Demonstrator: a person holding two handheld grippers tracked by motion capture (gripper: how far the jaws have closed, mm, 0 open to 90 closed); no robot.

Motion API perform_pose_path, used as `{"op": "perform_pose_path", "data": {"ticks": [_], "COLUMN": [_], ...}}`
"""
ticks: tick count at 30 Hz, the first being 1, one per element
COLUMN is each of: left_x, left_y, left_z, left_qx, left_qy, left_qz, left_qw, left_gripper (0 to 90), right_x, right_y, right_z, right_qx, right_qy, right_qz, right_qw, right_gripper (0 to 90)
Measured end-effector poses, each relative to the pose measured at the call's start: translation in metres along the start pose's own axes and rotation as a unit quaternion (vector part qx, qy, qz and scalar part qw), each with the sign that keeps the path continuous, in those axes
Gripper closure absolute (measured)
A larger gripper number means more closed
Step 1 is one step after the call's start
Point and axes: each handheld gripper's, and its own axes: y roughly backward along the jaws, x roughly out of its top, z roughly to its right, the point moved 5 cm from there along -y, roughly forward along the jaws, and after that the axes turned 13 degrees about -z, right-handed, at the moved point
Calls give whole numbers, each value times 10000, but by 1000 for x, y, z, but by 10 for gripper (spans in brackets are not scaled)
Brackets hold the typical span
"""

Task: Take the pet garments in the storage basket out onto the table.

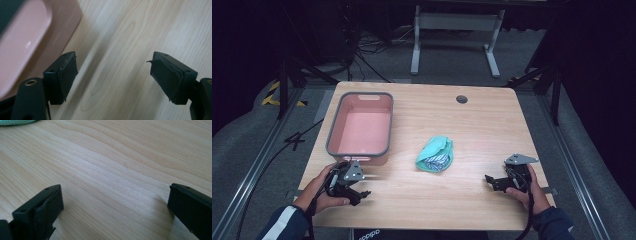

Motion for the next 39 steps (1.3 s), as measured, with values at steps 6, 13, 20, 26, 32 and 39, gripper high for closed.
{"op": "perform_pose_path", "data": {"ticks": [6, 13, 20, 26, 32, 39], "left_x": [-20, -45, -48, -48, -47, -47], "left_y": [-13, -23, -24, -24, -25, -25], "left_z": [-9, -20, -19, -20, -19, -19], "left_qx": [-145, -406, -349, -323, -386, -385], "left_qy": [391, 963, 1012, 1000, 1019, 1016], "left_qz": [69, 988, 1164, 1163, 1169, 1166], "left_qw": [9991, 9896, 9874, 9876, 9871, 9872], "left_gripper": [207, 160, 155, 154, 148, 146], "right_x": [0, 0, 0, 0, 0, 0], "right_y": [0, 0, 0, 0, 0, 0], "right_z": [0, 0, 0, 0, 0, 0], "right_qx": [3, 12, 10, 3, 2, 4], "right_qy": [7, 19, 20, 1, 4, 7], "right_qz": [2, 2, 3, 3, 1, 3], "right_qw": [10000, 10000, 10000, 10000, 10000, 10000], "right_gripper": [5, 4, 5, 5, 5, 5]}}
